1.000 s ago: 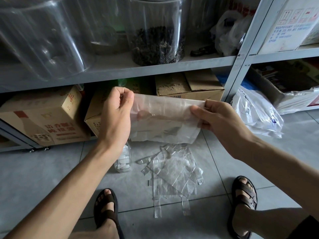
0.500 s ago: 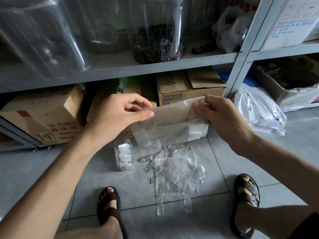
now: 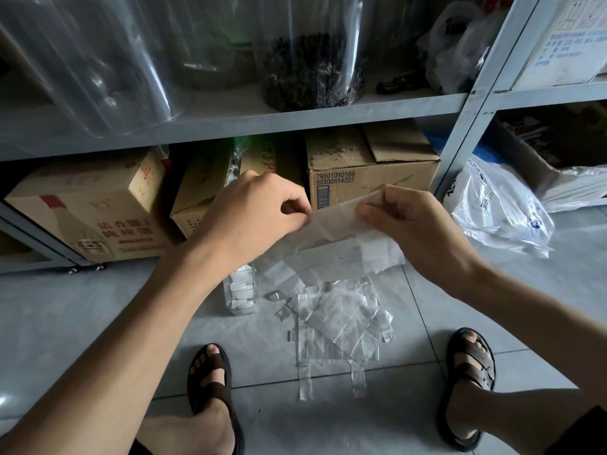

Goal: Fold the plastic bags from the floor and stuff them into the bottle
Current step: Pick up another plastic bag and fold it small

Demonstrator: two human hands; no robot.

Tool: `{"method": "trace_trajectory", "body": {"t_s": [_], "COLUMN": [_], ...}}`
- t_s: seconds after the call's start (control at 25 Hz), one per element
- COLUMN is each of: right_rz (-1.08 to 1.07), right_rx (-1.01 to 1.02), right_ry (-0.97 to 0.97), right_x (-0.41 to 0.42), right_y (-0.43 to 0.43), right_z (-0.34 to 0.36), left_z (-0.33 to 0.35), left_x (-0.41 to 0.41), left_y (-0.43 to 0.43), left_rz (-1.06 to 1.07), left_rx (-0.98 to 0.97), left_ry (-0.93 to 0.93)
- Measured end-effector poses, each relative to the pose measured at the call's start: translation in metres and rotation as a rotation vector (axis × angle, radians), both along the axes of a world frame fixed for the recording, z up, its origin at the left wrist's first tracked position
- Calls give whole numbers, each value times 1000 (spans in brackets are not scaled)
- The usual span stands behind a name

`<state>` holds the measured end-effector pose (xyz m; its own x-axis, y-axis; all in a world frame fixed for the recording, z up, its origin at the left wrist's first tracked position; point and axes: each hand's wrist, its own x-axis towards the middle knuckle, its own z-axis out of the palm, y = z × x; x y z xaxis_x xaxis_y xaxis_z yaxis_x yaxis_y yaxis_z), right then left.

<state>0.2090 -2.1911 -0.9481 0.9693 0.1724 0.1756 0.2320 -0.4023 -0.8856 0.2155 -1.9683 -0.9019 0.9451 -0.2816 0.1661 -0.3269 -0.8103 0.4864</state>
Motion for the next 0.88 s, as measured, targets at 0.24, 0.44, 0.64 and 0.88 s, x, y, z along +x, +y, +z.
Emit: {"method": "trace_trajectory", "body": {"t_s": [0.24,0.44,0.64,0.88], "right_rz": [-12,-27,-54,-32], "right_rx": [-81,-127,-151,-120], "right_ry": [-59,-91,-172,25], "right_x": [-6,-10,-12,-6], "right_y": [2,3,4,-1], "right_z": [3,6,6,-7], "left_z": [0,2,1,7], "left_x": [0,-1,1,1], "left_y": [0,-4,-4,-2], "left_rz": [-24,-51,-22,-10], "left_rx": [21,77,95,117], "left_ry": [30,24,-104,-125]}}
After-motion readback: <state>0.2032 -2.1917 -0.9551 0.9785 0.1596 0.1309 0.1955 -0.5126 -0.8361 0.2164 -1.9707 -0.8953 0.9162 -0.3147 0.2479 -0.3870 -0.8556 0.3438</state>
